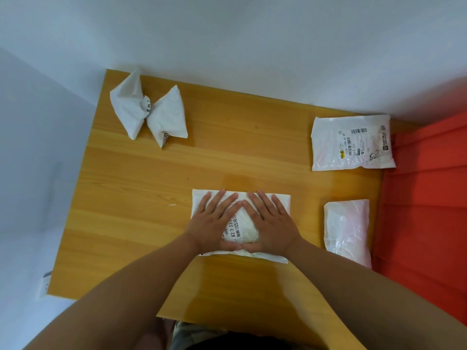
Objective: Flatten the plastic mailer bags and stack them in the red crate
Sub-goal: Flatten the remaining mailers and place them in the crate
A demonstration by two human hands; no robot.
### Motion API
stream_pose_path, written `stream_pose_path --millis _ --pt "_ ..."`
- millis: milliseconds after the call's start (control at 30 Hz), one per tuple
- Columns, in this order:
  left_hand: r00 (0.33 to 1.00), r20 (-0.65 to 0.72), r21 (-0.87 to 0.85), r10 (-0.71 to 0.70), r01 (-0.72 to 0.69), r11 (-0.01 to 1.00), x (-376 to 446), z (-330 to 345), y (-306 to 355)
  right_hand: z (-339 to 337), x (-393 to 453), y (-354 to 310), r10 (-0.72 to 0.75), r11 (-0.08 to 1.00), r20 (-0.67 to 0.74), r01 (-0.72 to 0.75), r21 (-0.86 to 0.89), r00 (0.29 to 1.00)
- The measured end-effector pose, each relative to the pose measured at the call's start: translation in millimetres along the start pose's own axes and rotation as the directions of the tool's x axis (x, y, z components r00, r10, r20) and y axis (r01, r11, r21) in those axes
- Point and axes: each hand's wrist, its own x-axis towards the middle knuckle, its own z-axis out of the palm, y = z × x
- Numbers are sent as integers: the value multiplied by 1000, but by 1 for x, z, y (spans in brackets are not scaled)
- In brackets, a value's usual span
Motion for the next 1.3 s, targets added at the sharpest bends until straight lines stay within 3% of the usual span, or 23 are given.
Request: stream_pose_path --millis 467,833,967,1133,1300 --pt "996 79 68 -29 23 997 2 2 1 3 2 -1 -21 999 -32 19 -49 999" --pt "977 196 71 -82 69 995 3 -7 5 -10 5 -3 32 999 188 -31 -10 982" --pt "987 148 4 -61 61 998 1 -16 6 -20 6 -9 18 998 154 -9 -54 988" --pt "993 -60 -130 -97 89 987 -8 -27 4 -21 9 -28 -107 992 68 111 -60 992" --pt "980 -7 -127 -200 197 972 -12 -23 6 -9 18 -35 -174 984 71 177 -32 982"
